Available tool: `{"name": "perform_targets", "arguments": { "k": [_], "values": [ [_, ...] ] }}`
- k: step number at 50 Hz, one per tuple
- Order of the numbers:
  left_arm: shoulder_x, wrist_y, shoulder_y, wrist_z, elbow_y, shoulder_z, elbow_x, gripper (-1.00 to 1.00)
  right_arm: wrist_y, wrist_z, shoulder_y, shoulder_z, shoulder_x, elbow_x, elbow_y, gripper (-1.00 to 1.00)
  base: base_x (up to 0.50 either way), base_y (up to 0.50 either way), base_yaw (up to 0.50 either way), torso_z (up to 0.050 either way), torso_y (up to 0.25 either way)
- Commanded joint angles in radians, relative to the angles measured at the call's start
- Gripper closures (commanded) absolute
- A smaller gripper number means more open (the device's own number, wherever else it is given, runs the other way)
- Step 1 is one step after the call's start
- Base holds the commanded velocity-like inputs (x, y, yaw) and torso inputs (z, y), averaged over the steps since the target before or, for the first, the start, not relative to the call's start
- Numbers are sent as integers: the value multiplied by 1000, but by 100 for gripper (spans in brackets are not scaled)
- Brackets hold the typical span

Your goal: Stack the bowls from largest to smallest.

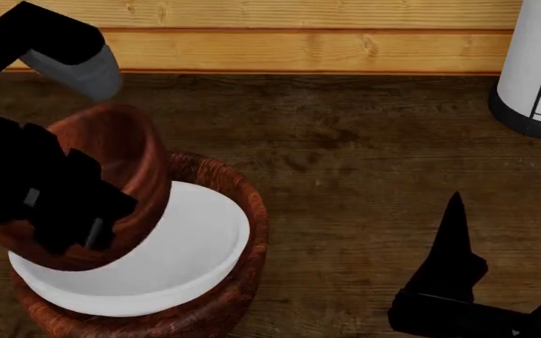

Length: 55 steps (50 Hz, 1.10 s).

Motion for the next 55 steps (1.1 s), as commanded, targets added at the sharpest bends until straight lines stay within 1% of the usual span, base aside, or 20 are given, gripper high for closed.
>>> {"name": "perform_targets", "arguments": {
  "k": [1, 6, 13, 17, 35, 44, 45, 51, 55],
  "values": [
    [52, -14, 19, 59, -60, 48, 15, 100, -24, -40, -16, 32, -22, 2, 13, -100, 0, 0, 0, 0, 0],
    [73, -19, 19, 91, -95, 38, 59, 100, -20, -45, -11, 21, -31, -2, 19, -100, 0, 0, 0, 0, 0],
    [119, -47, 17, 185, -158, 9, 189, 100, -13, -48, -3, 6, -38, -7, 21, -100, 0, 0, 0, 0, 0],
    [129, -48, 18, 223, -172, 5, 230, 100, -11, -49, 0, 3, -39, -5, 21, -100, 0, 0, 0, 0, 0],
    [145, -44, 50, 272, -147, 54, 277, 100, -22, -60, -20, 16, -36, 8, 25, -100, 0, 0, 0, 0, 0],
    [151, -42, 36, 295, -149, 68, 288, 100, -27, -62, -31, 25, -31, 13, 26, -100, 0, 0, 1, 0, 0],
    [153, -43, 28, 303, -151, 67, 301, -100, -25, -63, -28, 20, -35, 11, 27, -100, 0, 0, 0, 0, 0],
    [156, -39, 19, 342, -149, 66, 346, -100, -17, -62, -16, 6, -41, 11, 28, -100, 0, 0, 0, 0, 0],
    [157, -33, 9, 344, -151, 72, 340, -100, -13, -67, -10, -6, -50, 5, 33, -100, 0, 0, 0, 0, 0]
  ]
}}
